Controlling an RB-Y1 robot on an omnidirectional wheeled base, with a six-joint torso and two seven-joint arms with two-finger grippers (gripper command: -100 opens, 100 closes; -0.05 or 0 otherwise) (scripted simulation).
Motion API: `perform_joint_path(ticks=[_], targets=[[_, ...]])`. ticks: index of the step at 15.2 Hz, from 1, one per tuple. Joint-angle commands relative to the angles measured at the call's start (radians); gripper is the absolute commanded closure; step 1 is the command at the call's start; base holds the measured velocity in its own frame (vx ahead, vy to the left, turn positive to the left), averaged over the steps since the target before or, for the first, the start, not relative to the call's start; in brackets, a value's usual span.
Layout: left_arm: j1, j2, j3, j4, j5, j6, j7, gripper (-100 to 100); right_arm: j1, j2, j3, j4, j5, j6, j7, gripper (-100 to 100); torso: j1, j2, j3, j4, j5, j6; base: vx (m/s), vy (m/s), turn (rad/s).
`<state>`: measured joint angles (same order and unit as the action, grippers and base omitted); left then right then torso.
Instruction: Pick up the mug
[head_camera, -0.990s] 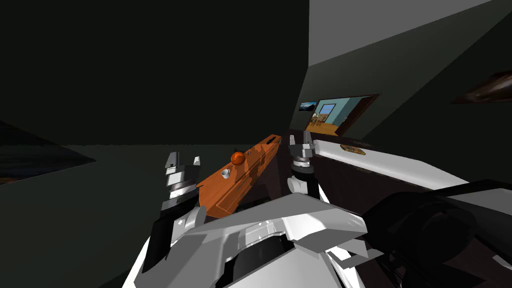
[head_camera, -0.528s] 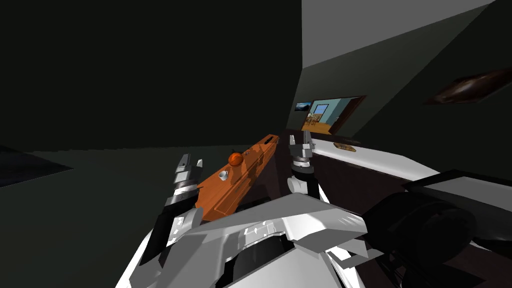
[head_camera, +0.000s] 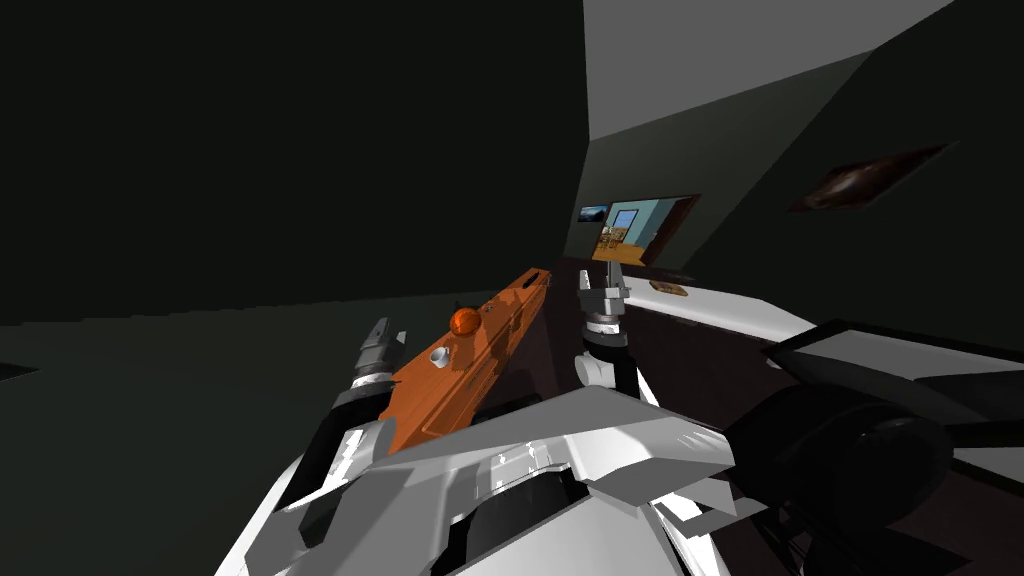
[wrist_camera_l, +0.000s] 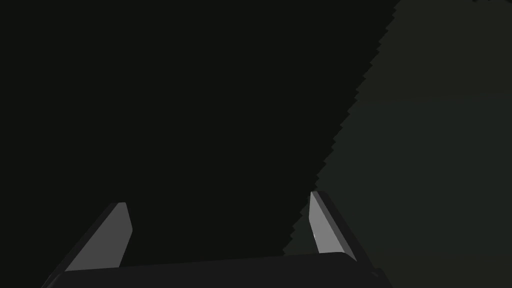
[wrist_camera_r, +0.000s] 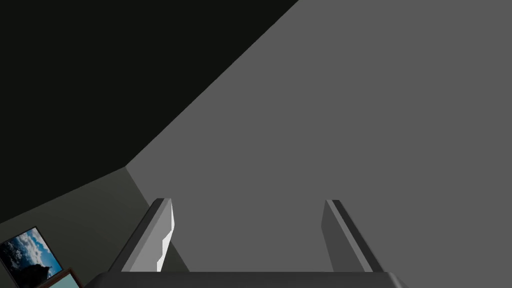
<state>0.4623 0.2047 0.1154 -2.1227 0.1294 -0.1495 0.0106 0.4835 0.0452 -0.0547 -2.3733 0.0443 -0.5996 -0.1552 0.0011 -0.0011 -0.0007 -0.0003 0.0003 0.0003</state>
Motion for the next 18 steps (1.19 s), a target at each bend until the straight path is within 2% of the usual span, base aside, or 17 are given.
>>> perform_joint_path(ticks=[1,3,4,5,6,7,8,10,11,12,13,14,15,16,18], targets=[[-0.014,0.013,0.013,0.040,0.012,0.050,-0.014,-100,0.000,0.000,0.000,0.000,0.000,0.000,0.000,0,0.000,0.000,0.000,0.000,0.000,0.000,0.014,0.008,-0.154],[-0.014,0.013,0.013,0.040,0.012,0.062,-0.014,-100,0.000,0.000,0.000,0.000,0.000,0.000,0.000,0,0.000,0.000,0.000,0.000,0.000,0.000,0.011,0.009,-0.083],[-0.023,0.027,0.026,0.070,0.024,0.097,-0.020,-100,0.000,0.000,0.000,0.000,0.000,0.000,0.000,0,0.000,0.000,0.000,0.000,0.000,0.000,0.009,0.006,-0.120],[-0.023,0.027,0.026,0.070,0.024,0.108,-0.020,-100,0.000,0.000,0.000,0.000,0.000,0.000,0.000,0,0.000,0.000,0.000,0.000,0.000,0.000,0.009,0.008,-0.138],[-0.032,0.040,0.041,0.101,0.037,0.137,-0.027,-100,0.000,0.000,0.000,0.000,0.000,0.000,0.000,0,0.000,0.000,0.000,0.000,0.000,0.000,0.010,0.006,-0.182],[-0.032,0.040,0.041,0.101,0.037,0.155,-0.027,-100,0.000,0.000,0.000,0.000,0.000,0.000,0.000,0,0.000,0.000,0.000,0.000,0.000,0.000,0.012,0.011,-0.144],[-0.041,0.053,0.055,0.134,0.050,0.178,-0.034,-100,0.000,0.000,0.000,0.000,0.000,0.000,0.000,0,0.000,0.000,0.000,0.000,0.000,0.000,0.015,0.011,-0.154],[-0.041,0.053,0.055,0.134,0.050,0.204,-0.034,-100,0.000,0.000,0.000,0.000,0.000,0.000,0.000,0,0.000,0.000,0.000,0.000,0.000,0.000,0.012,0.011,-0.100],[-0.050,0.065,0.071,0.168,0.064,0.236,-0.041,-100,0.000,0.000,0.000,0.000,0.000,0.000,0.000,0,0.000,0.000,0.000,0.000,0.000,0.000,0.010,0.007,-0.115],[-0.050,0.065,0.071,0.168,0.064,0.254,-0.041,-100,0.000,0.000,0.000,0.000,0.000,0.000,0.000,0,0.000,0.000,0.000,0.000,0.000,0.000,0.010,0.008,-0.142],[-0.060,0.077,0.086,0.202,0.078,0.280,-0.048,-100,0.000,0.000,0.000,0.000,0.000,0.000,0.000,0,0.000,0.000,0.000,0.000,0.000,0.000,0.011,0.007,-0.206],[-0.060,0.077,0.086,0.202,0.078,0.304,-0.048,-100,0.000,0.000,0.000,0.000,0.000,0.000,0.000,0,0.000,0.000,0.000,0.000,0.000,0.000,0.012,0.012,-0.167],[-0.060,0.077,0.086,0.202,0.078,0.306,-0.048,-100,0.000,0.000,0.000,0.000,0.000,0.000,0.000,0,0.000,0.000,0.000,0.000,0.000,0.000,0.009,0.012,-0.048],[-0.069,0.088,0.102,0.237,0.093,0.339,-0.056,-100,0.000,0.000,0.000,0.000,0.000,0.000,0.000,0,0.000,0.000,0.000,0.000,0.000,0.000,0.010,0.008,-0.159],[-0.069,0.088,0.102,0.237,0.093,0.359,-0.056,-100,0.000,0.000,0.000,0.000,0.000,0.000,0.000,0,0.000,0.000,0.000,0.000,0.000,0.000,0.008,0.011,-0.098]])
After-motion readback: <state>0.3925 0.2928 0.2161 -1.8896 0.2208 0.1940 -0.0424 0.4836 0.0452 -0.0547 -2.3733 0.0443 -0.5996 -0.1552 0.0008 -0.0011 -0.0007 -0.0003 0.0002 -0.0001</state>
